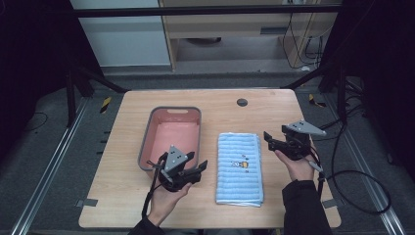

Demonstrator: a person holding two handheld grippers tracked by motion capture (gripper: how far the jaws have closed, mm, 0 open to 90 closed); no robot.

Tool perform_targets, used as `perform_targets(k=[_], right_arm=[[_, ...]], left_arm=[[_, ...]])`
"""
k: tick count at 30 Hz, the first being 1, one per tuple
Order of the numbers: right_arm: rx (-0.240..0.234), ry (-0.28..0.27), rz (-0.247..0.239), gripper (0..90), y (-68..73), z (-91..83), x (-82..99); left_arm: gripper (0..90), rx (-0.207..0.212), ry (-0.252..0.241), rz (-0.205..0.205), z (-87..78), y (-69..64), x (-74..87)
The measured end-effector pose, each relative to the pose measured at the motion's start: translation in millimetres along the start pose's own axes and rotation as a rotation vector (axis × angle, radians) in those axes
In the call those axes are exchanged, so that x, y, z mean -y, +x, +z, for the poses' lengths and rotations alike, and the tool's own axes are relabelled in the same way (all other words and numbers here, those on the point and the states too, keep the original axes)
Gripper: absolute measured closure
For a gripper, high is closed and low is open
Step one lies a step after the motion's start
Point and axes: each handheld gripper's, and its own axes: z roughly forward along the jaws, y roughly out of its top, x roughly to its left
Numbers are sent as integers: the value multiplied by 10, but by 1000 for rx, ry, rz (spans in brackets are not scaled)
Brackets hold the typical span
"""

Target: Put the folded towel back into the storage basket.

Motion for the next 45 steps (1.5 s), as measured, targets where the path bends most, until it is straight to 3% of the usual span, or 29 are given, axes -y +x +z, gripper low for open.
perform_targets(k=[6, 8, 24, 43, 45], right_arm=[[-3, 14, -7, 297, 12, 88, 14], [-3, 22, -8, 303, 14, 142, 20], [10, 70, -23, 351, -17, 363, 52], [0, 140, -23, 410, -21, 632, 235], [-2, 148, -26, 416, -28, 662, 266]], left_arm=[[449, 11, 11, -7, 85, -68, 31], [449, 10, 29, 13, 152, -113, 60], [492, 47, 75, 32, 371, -327, 209], [523, 41, 158, 63, 623, -369, 446], [525, 30, 177, 50, 641, -372, 470]])
